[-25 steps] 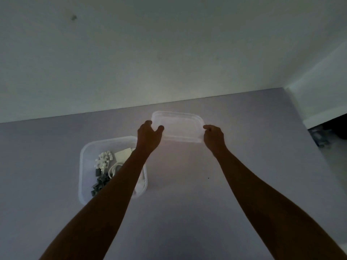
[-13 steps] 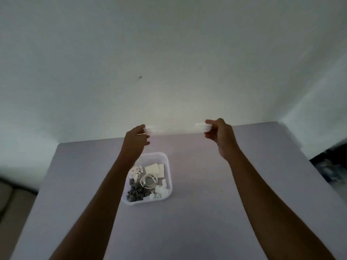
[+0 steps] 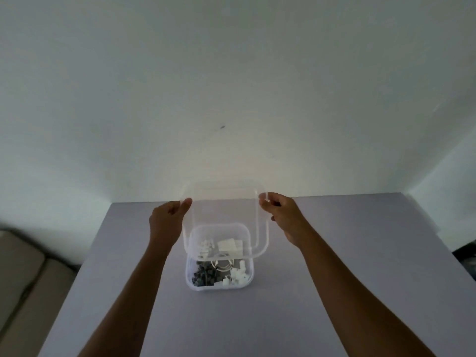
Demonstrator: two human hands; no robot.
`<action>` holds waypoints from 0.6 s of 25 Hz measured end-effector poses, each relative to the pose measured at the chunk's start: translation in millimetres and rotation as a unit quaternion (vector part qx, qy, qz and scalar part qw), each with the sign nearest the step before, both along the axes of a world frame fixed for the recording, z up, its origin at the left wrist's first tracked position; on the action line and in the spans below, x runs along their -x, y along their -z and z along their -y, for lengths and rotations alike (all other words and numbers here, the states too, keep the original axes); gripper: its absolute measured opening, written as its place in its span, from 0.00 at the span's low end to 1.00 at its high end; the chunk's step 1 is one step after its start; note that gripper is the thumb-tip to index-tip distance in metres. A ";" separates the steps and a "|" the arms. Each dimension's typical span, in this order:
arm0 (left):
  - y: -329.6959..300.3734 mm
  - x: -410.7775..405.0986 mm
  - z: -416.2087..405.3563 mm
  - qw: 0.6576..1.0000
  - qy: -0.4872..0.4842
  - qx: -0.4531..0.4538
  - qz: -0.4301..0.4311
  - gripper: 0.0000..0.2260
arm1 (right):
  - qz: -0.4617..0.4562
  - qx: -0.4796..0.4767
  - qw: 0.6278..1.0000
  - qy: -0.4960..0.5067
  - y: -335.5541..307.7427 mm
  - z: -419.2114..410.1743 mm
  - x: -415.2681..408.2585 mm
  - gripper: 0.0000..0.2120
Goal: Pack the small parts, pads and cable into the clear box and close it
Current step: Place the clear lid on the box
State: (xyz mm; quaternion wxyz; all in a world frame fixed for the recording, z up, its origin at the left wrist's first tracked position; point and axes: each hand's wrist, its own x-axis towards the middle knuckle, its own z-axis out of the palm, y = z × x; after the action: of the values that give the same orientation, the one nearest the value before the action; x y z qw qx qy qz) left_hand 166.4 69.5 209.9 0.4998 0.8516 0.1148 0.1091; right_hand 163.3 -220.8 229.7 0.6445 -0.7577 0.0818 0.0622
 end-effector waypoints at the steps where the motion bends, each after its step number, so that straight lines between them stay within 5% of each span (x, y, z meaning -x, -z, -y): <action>1: 9.1 -1.2 -1.9 1.000 -0.005 -0.011 -0.014 0.27 | -0.010 0.004 1.000 0.001 11.3 -4.2 -1.6 0.13; 8: 87.1 -13.0 -6.4 0.988 -0.031 -0.035 -0.149 0.16 | -0.101 0.116 0.988 0.019 115.8 -27.8 -26.1 0.13; 15: 143.3 -20.8 -6.3 0.973 -0.006 -0.096 -0.209 0.17 | -0.062 0.229 0.971 0.036 168.5 -38.4 -29.5 0.26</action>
State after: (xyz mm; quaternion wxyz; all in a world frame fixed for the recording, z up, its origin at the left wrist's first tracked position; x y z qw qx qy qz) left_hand 187.2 75.8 66.6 0.3799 0.8988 0.2112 -0.0577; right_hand 192.7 -182.3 61.2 0.4489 -0.8766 0.1608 0.0649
